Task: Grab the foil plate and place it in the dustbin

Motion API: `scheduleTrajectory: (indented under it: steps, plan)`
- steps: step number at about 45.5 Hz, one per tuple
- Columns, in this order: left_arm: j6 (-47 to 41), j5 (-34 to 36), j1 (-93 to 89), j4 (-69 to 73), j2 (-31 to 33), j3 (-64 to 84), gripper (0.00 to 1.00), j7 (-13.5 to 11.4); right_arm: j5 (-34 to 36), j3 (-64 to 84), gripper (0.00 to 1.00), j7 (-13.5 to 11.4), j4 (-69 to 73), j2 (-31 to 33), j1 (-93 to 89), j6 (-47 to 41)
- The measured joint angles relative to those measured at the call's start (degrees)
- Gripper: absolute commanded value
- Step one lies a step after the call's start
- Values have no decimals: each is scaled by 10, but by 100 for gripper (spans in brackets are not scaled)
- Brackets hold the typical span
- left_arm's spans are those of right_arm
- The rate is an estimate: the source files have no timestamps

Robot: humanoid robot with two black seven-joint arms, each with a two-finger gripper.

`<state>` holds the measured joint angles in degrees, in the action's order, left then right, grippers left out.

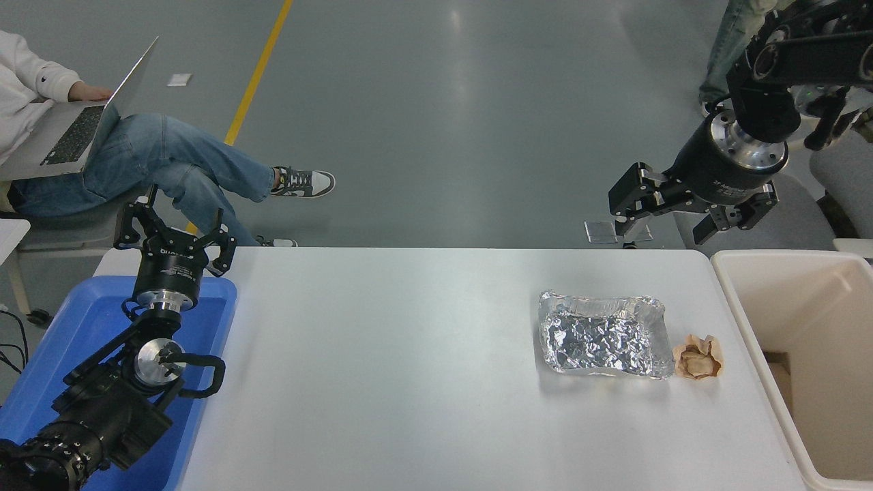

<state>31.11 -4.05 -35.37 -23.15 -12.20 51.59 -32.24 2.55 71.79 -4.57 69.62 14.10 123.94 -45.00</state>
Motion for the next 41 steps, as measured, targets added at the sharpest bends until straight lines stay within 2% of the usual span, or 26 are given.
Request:
scheduleTrajectory:
  steps: [25,30,41]
  plan:
    - [0,0,0,0,0,0,99,0,13,-7,98,1,-2,27,-67,8]
    - [0,0,0,0,1,0,99,0,-20,-16,94,1,-2,29,-100,53]
    - [0,0,0,0,1,0,99,0,-197,-69,94,0,-9,42,-231,232]
